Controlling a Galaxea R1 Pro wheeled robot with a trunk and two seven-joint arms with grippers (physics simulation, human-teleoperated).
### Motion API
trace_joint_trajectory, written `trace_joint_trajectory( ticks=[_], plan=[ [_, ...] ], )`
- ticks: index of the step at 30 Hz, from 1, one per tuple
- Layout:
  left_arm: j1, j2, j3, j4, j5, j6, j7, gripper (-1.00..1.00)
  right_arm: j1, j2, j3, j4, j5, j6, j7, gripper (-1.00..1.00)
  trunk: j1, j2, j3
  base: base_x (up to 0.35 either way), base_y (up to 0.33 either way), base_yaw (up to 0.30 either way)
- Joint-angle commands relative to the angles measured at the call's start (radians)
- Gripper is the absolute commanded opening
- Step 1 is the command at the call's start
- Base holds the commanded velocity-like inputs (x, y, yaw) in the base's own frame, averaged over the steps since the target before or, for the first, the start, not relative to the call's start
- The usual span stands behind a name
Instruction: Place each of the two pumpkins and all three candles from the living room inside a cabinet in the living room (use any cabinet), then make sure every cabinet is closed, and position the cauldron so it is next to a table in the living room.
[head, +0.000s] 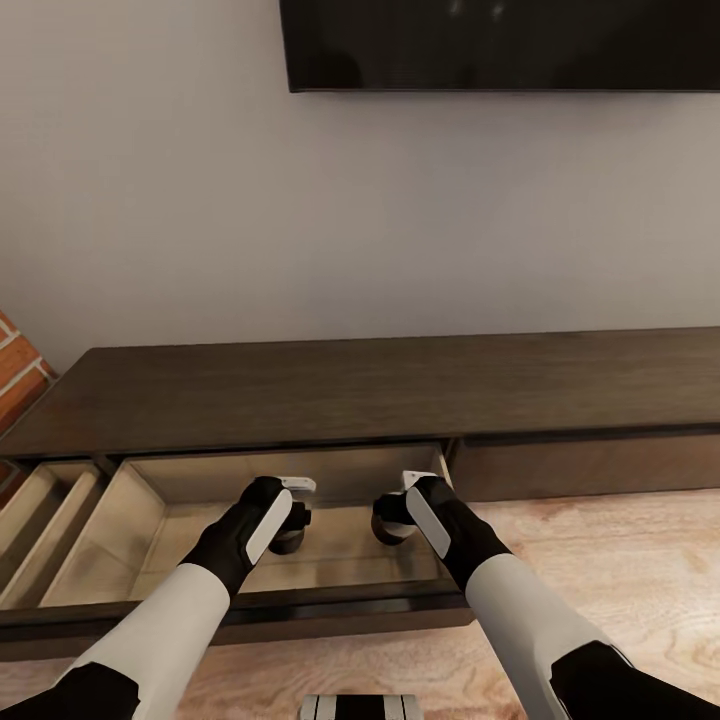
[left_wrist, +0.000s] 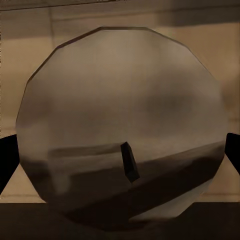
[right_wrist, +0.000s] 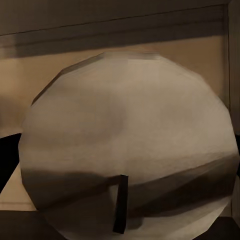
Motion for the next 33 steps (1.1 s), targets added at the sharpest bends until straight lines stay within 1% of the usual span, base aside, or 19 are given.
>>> trace_joint_trajectory(
  ticks=[1,10,17,21,24,27,32,33],
  plan=[
    [0.0,0.001,-0.003,-0.001,0.01,0.002,0.01,-1.0,-0.001,0.0,0.002,-0.001,-0.01,0.002,-0.009,-1.0,0.0,-0.001,-0.005,0.0,0.0,0.0],
    [0.0,0.002,-0.003,-0.001,0.009,0.001,0.008,-1.0,-0.001,0.0,0.002,-0.001,-0.01,0.002,-0.009,-1.0,0.004,-0.003,-0.039,0.0,0.0,0.0],
    [0.001,0.005,-0.005,-0.019,0.009,-0.003,0.009,-1.0,-0.001,0.0,0.002,-0.001,-0.01,0.002,-0.008,-1.0,0.004,-0.003,-0.039,0.0,0.0,0.0],
    [0.003,0.008,-0.03,-0.033,0.009,-0.042,0.01,-1.0,-0.001,0.0,0.002,-0.001,-0.01,0.002,-0.009,-1.0,0.004,-0.003,-0.039,0.0,0.0,0.0],
    [0.004,0.009,-0.045,-0.036,0.008,-0.056,0.011,-1.0,-0.001,0.0,0.002,-0.001,-0.01,0.002,-0.009,-1.0,0.004,-0.003,-0.039,0.0,0.0,0.0],
    [0.005,0.01,-0.051,-0.038,0.007,-0.061,0.011,-1.0,-0.001,0.0,0.002,-0.001,-0.01,0.002,-0.009,-1.0,0.004,-0.003,-0.039,0.0,0.0,0.0],
    [0.005,0.01,-0.053,-0.038,0.009,-0.062,0.01,-1.0,-0.001,0.0,0.002,-0.001,-0.01,0.002,-0.008,-1.0,0.007,-0.004,-0.059,0.0,0.0,0.0],
    [0.005,0.01,-0.054,-0.038,0.009,-0.062,0.01,-1.0,-0.001,0.0,0.002,-0.001,-0.01,0.002,-0.008,-1.0,0.007,-0.004,-0.059,0.0,0.0,0.0]
  ],
)
